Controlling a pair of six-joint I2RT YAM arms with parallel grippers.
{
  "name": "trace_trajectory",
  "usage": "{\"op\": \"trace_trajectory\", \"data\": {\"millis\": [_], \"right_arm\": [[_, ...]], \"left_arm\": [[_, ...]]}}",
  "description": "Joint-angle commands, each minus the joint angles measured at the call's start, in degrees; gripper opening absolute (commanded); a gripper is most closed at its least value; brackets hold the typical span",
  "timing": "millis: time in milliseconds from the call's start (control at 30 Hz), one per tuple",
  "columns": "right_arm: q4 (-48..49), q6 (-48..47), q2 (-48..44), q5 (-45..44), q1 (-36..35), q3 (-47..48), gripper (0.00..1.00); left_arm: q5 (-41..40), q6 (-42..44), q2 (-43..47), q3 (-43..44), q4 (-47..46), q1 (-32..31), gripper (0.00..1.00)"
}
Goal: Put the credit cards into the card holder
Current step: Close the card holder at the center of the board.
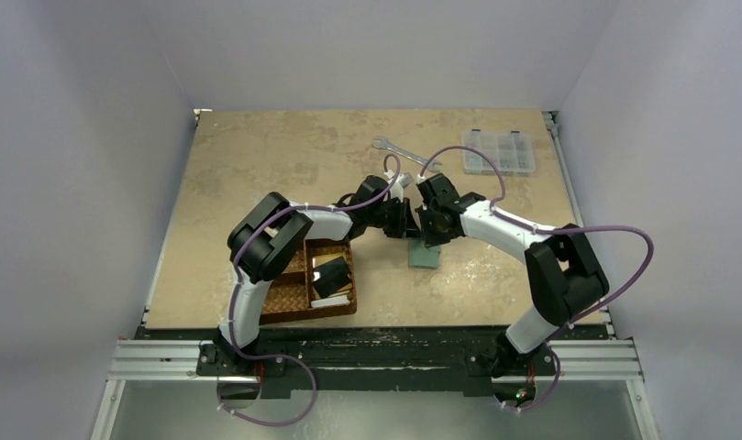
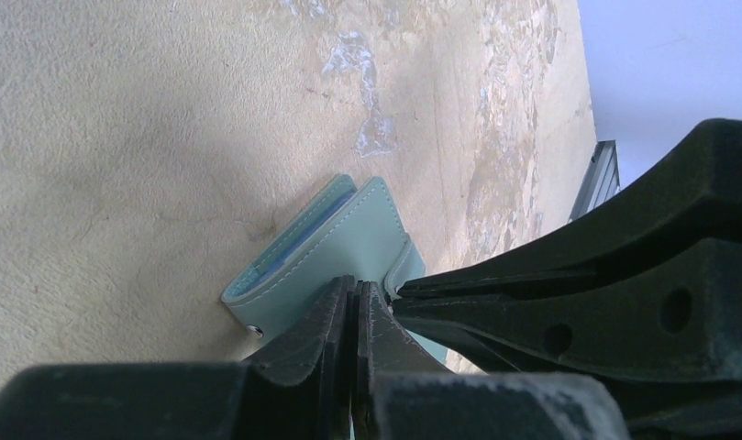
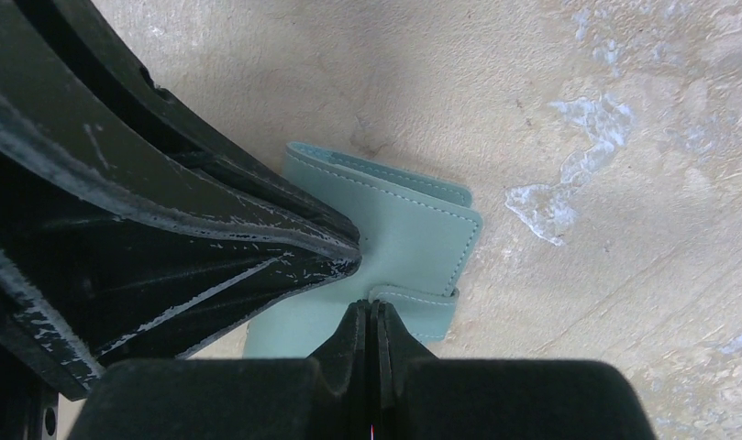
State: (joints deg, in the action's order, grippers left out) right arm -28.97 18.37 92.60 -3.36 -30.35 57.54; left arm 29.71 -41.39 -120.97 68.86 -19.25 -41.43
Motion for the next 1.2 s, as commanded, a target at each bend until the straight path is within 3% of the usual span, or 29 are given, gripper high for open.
{"op": "trace_trajectory", "data": {"millis": [0,267,467,1167], "right_arm": [[-1.1,2.4,2.0,3.9,-3.1,-0.6,0.00],[0.9,5.3,-3.5,3.2,-2.2,-3.9,0.00],[4.6,3.5,-7.9,10.4,3.4,-5.0,0.00],[4.3,0.2,-2.8,11.2,4.2,-4.0,0.00]], "left_arm": [[-0.8,0.6,-2.3,-1.2,2.7,-1.2,0.00],[-0.8,0.8,-2.3,-1.8,2.6,-1.2,0.00],[-0.8,0.7,-2.0,-2.1,2.5,-1.2,0.00],[-0.5,0.4,-2.2,-1.4,2.4,-1.3,0.00]]}}
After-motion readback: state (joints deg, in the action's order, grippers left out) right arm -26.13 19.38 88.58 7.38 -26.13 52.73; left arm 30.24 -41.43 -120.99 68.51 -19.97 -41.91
